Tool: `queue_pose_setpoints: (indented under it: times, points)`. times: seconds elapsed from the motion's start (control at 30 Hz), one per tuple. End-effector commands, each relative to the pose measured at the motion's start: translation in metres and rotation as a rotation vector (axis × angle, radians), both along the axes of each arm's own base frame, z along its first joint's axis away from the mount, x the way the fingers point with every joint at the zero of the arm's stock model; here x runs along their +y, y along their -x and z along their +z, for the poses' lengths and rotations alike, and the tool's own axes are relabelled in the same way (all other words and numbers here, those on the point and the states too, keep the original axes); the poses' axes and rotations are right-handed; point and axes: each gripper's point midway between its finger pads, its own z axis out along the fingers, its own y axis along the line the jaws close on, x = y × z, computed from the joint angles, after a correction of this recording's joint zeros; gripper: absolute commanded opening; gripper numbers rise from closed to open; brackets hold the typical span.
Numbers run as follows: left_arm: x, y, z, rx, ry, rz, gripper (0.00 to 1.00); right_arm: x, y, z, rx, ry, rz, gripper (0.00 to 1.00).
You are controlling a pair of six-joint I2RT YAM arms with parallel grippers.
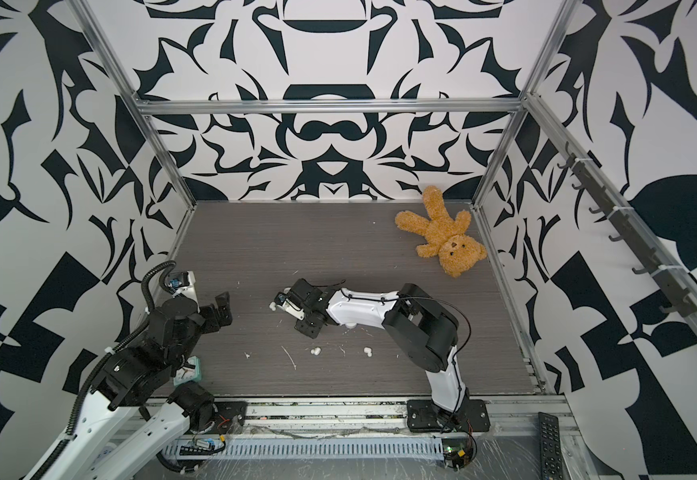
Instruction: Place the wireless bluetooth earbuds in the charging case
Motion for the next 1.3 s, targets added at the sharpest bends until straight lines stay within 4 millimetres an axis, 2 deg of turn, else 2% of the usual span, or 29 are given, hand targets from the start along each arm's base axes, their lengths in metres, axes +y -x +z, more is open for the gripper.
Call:
queue_pose_setpoints:
  times: [0.0, 0.3, 0.57, 0.87, 1.27]
  points:
    - [0.003, 0.000, -0.002, 0.001, -0.003, 0.016, 0.99, -0.004, -0.002, 0.003, -0.009, 0.007, -0.033, 0.31]
    - [0.004, 0.000, -0.002, -0.001, -0.004, 0.020, 0.99, 0.000, -0.001, 0.023, -0.015, -0.055, -0.052, 0.44]
    - [0.005, 0.000, -0.001, -0.006, -0.004, 0.024, 0.99, 0.000, 0.012, 0.034, 0.031, -0.110, -0.049, 0.48]
    - [0.005, 0.000, 0.000, -0.007, -0.004, 0.025, 0.99, 0.004, 0.026, 0.028, 0.118, -0.146, -0.043, 0.48]
    - [0.005, 0.000, -0.001, -0.005, -0.007, 0.027, 0.99, 0.006, 0.021, 0.017, 0.151, -0.112, -0.078, 0.49]
